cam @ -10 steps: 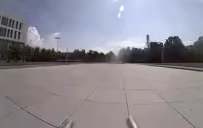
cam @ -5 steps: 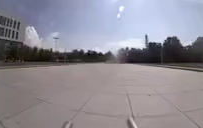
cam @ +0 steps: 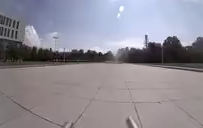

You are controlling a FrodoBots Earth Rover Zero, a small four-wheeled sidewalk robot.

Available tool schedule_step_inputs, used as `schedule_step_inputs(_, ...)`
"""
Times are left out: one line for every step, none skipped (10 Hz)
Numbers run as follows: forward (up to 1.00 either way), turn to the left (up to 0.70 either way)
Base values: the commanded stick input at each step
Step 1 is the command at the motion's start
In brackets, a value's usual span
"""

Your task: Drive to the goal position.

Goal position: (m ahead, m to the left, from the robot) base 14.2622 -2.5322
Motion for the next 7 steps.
schedule_step_inputs(0.7, 0.0)
schedule_step_inputs(0.7, 0.0)
schedule_step_inputs(0.7, 0.0)
schedule_step_inputs(0.7, 0.0)
schedule_step_inputs(0.7, 0.0)
schedule_step_inputs(0.7, 0.0)
schedule_step_inputs(0.7, 0.0)
